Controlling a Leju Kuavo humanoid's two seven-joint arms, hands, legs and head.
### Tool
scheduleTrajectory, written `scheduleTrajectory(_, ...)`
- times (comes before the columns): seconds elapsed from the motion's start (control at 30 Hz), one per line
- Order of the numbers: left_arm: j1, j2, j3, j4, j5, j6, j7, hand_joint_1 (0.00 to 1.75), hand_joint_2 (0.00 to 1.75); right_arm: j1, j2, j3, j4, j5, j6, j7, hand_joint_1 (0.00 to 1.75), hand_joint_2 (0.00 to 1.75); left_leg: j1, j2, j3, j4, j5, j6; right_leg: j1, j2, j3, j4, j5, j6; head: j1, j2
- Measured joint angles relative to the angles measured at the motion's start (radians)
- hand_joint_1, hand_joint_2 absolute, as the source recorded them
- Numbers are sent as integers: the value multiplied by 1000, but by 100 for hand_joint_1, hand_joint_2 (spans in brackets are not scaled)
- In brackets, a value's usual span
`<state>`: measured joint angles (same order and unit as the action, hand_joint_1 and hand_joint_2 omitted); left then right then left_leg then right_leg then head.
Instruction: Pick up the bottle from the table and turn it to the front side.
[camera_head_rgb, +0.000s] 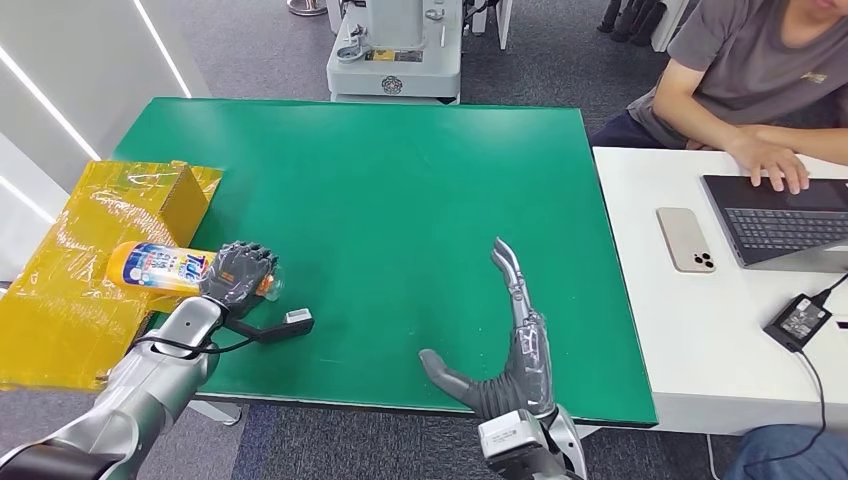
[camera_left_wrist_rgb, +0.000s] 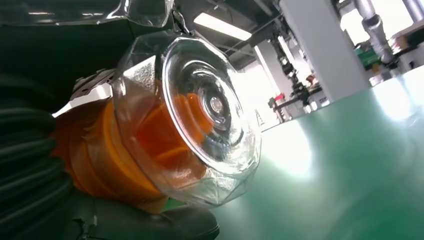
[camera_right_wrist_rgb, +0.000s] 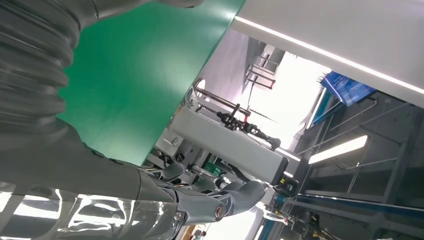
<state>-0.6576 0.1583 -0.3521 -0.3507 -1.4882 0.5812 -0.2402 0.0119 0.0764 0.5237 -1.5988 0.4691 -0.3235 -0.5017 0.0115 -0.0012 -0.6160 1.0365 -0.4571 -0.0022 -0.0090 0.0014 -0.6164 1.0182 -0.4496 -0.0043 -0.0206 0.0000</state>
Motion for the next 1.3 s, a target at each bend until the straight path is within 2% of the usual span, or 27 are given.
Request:
scheduleTrajectory(0.3,32,-14,0,19,3,2,14,175,175,-7,6,0,2,-7,14,2,0,175,0,-1,0,0,0,0,0,-1,1,0,0,0,0,0)
scheduleTrajectory(0.33,32,-14,0,19,6,-5,14,169,175,-9,7,0,3,-7,16,2,0,175,0,0,0,0,0,0,0,-1,1,0,0,0,0,0)
scheduleTrajectory(0.43,31,-14,0,19,14,-29,14,38,175,-17,11,0,7,-14,21,2,0,175,0,-1,0,0,0,0,0,-1,1,0,0,0,0,0)
scheduleTrajectory(0.47,31,-14,0,19,17,-35,13,0,175,-19,11,0,9,-16,21,2,0,175,0,-1,0,0,0,0,0,-1,1,0,0,0,0,0)
scheduleTrajectory(0.67,27,-14,2,19,43,-34,0,0,175,-29,13,3,17,-19,21,3,0,175,0,-1,1,0,0,0,0,-1,2,1,0,0,0,0)
scheduleTrajectory(1.03,34,-14,45,17,78,92,-43,0,175,-34,13,4,26,-22,16,5,0,175,0,0,1,0,0,0,0,-1,1,1,0,0,0,0)
scheduleTrajectory(1.3,37,-14,82,-1,86,107,-66,0,175,-33,13,4,26,-22,7,5,0,175,0,0,1,0,0,0,0,-1,1,0,0,0,0,0)
